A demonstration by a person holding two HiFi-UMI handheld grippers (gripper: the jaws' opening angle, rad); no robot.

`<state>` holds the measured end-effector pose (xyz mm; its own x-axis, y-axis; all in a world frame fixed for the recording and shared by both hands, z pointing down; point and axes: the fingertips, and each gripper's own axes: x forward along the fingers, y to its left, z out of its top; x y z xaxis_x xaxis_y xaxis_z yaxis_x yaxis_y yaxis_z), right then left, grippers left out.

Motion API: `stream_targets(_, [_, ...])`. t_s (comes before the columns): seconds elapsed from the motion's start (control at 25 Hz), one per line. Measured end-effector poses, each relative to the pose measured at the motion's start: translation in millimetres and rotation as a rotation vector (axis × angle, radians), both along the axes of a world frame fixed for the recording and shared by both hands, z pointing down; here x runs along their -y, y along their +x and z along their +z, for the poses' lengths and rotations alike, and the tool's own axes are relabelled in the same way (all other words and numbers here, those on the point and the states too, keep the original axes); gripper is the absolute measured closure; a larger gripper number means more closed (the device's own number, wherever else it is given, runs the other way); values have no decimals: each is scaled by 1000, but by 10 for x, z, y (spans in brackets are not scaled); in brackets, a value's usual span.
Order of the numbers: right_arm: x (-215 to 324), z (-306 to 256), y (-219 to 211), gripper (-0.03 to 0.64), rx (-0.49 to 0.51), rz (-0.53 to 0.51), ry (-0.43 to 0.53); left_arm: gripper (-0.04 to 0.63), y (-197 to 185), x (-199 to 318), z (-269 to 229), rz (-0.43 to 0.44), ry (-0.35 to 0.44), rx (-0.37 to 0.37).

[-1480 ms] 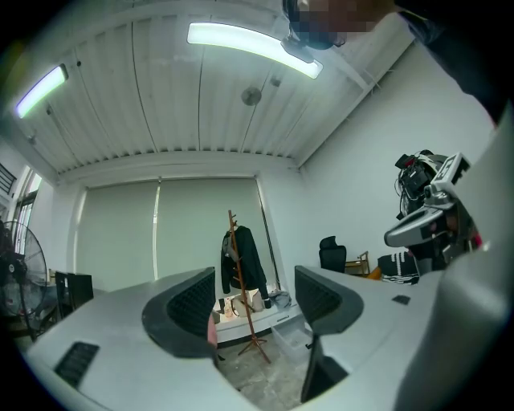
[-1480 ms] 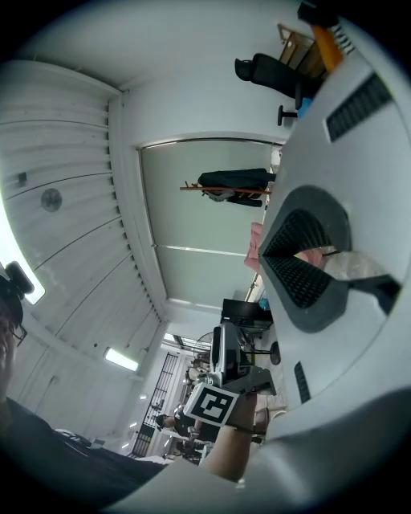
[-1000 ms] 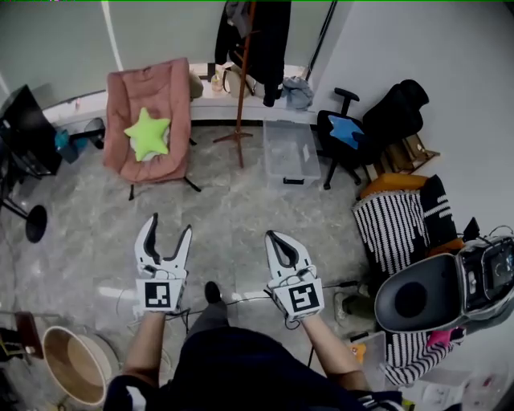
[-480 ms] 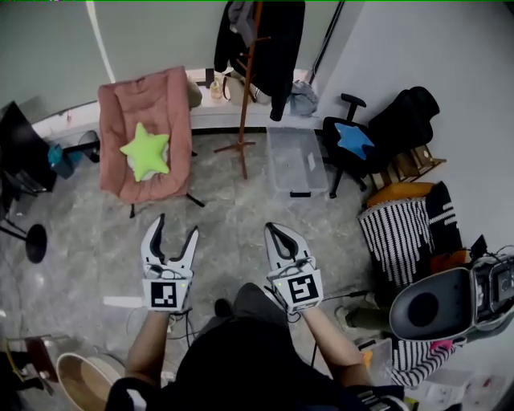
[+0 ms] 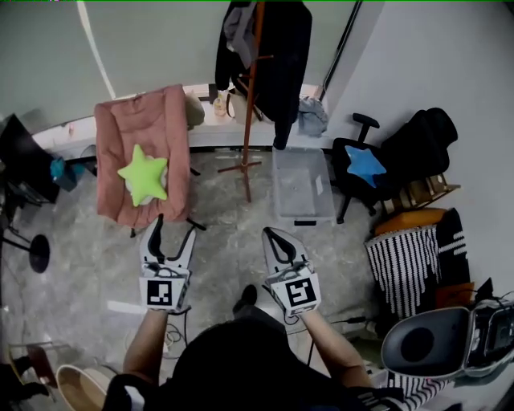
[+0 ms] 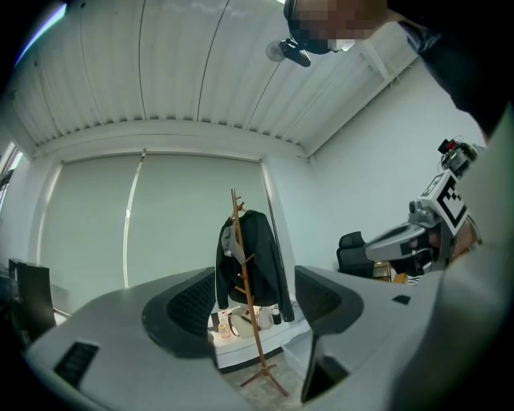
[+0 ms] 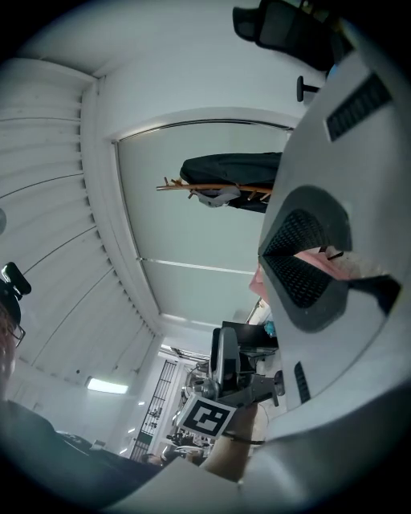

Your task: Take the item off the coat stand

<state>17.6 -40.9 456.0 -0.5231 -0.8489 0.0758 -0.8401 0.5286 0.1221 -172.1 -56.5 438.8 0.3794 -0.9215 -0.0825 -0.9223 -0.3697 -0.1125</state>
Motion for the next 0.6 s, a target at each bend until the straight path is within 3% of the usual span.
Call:
stream_targets(0.28, [864,-31,266,600,-14,-34,-4,288,282,1037,-191,-10,28,-21])
stream_targets(0.48, [1447,-53,338,600,-20,-23,-1,288,352,1810,-254,8,-6,3])
stream_targets(0.6, [1803,-106,322,600,-21,-10,25,288,388,2280,-375,42,55,-29])
